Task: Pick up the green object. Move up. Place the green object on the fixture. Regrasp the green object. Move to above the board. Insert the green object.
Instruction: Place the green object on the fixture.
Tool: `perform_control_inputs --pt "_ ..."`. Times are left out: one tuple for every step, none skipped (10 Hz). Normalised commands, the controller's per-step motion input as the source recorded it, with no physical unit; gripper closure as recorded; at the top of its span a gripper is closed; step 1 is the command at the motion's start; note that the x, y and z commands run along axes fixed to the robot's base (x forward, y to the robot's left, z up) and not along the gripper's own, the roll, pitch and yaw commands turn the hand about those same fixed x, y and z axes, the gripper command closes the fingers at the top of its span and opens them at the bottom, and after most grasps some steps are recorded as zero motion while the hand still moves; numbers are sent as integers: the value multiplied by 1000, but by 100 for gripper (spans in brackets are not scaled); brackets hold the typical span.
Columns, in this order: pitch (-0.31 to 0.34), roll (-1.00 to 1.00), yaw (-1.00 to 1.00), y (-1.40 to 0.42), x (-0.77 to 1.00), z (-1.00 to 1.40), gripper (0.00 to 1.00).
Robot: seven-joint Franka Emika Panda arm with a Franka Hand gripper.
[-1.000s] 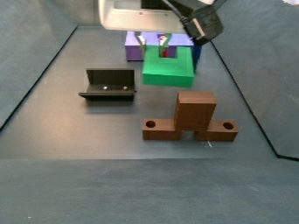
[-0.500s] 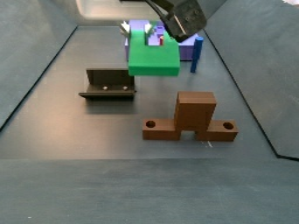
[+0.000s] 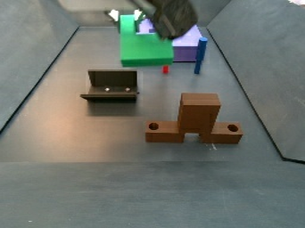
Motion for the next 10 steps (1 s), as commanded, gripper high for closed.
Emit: perform_control_inputs --pt "-17 0 0 0 0 -117 100" --pt "0 -120 -11 0 703 0 100" --pt "-149 -140 -60 -80 1000 0 100" --pt "-277 -94 -43 -43 1000 -103 100" --pt "-486 -177 -66 0 986 -157 100" --pt "-631 -263 -80 0 903 -314 100" --pt "-689 -280 -86 0 837 -446 100" --pt "-657 -211 -117 0 797 -494 100" --pt "-354 0 -106 0 577 -520 100" --pt "20 49 -140 0 317 -363 100"
